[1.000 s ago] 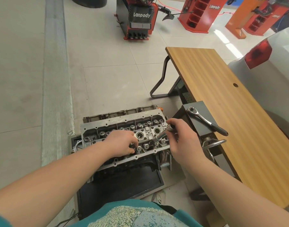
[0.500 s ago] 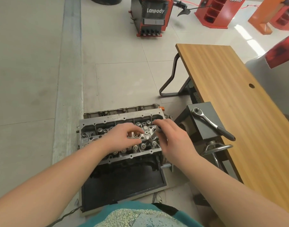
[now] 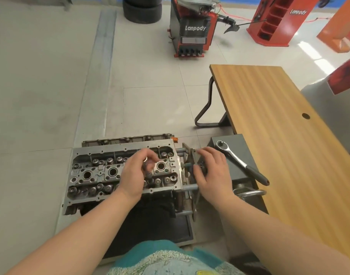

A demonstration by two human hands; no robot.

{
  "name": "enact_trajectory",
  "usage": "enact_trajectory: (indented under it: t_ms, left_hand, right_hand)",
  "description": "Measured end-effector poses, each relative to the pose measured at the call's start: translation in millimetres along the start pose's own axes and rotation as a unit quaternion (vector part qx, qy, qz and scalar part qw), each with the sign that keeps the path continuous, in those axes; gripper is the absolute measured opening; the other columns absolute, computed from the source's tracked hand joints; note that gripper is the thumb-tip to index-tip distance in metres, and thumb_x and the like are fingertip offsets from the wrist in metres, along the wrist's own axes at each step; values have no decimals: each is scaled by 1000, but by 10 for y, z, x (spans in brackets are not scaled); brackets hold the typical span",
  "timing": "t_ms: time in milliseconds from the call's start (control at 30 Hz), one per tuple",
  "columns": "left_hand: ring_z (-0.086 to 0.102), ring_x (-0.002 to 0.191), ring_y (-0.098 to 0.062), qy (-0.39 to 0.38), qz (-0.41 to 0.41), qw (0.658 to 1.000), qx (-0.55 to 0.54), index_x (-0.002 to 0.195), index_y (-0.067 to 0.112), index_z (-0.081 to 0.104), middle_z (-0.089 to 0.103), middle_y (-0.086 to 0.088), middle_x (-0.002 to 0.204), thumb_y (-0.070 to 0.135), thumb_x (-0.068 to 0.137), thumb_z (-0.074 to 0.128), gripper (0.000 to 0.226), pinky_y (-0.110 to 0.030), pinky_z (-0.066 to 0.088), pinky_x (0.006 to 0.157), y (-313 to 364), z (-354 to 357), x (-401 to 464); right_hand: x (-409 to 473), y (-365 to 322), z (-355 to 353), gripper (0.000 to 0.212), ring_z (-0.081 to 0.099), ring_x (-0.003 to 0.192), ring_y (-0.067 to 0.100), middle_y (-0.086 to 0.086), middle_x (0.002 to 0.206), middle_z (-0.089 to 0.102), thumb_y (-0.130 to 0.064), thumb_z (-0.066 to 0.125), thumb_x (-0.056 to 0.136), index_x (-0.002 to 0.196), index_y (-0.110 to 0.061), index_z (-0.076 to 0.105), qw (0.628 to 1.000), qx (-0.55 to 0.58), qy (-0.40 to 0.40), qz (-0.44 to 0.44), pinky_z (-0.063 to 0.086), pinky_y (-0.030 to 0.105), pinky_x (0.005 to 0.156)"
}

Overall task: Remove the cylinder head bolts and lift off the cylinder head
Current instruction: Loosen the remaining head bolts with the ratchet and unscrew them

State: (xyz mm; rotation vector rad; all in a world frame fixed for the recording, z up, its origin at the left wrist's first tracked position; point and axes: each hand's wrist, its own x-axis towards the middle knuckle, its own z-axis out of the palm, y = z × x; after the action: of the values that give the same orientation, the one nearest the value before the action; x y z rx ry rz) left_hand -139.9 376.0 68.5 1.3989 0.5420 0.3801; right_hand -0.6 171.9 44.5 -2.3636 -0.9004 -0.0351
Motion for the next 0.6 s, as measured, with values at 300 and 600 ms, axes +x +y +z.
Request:
enact_trajectory:
  t_ms: [300, 600]
  left_hand:
    - [45, 69, -19, 73, 8, 997, 22, 77, 7, 60, 48, -4, 67, 37, 97, 47, 37, -27, 44, 63, 23, 260, -73]
    - [53, 84, -32, 122, -11, 990, -70, 82, 4, 60, 53, -17, 75, 26, 115, 36, 46, -50, 48, 101, 75, 153, -179]
  right_hand:
    - [530, 1555, -110, 53, 48, 132, 38, 15, 143, 53, -22, 55, 96, 148, -17, 45, 946, -185, -168, 209, 44, 50, 107]
    - [776, 1819, -105, 16, 59, 103, 39, 16, 117, 60, -5, 43, 96, 109, -14, 46, 929, -242, -256, 113, 47, 44, 78]
